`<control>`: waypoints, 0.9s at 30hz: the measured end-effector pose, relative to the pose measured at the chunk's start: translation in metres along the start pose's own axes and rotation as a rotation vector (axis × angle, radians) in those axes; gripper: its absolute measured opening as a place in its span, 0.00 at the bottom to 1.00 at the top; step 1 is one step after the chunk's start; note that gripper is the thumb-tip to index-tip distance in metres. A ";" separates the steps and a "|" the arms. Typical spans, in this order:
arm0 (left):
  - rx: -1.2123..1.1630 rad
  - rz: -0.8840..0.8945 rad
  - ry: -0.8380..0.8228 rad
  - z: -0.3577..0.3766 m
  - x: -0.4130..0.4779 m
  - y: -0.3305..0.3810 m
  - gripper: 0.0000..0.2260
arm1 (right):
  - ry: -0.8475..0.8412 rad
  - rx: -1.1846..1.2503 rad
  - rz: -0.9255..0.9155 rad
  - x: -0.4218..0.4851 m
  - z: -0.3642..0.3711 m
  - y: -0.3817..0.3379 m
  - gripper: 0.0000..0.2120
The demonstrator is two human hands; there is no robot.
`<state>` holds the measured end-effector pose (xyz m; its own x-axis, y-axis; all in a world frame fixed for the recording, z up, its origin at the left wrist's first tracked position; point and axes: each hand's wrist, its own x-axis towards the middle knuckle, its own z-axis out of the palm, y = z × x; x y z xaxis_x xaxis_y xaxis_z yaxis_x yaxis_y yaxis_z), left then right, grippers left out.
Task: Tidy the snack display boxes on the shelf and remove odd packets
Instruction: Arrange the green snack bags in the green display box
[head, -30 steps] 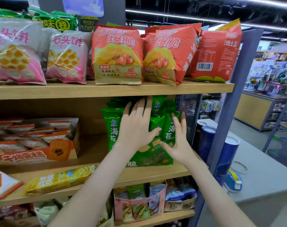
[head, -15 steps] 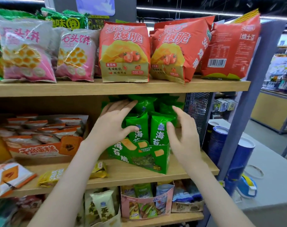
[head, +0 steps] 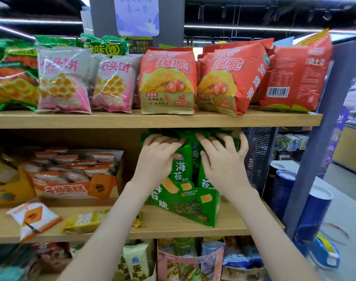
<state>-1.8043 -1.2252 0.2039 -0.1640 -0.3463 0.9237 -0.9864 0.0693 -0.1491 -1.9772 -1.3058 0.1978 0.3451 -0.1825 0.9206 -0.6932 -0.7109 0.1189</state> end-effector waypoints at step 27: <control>-0.101 -0.409 -0.097 0.057 -0.057 0.085 0.31 | -0.281 1.021 0.425 -0.058 0.037 0.021 0.41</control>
<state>-1.8791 -1.2534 0.1188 0.2350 -0.4499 0.8616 -0.9650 -0.0020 0.2621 -1.9885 -1.3349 0.1333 0.4241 -0.5943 0.6834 0.0067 -0.7525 -0.6586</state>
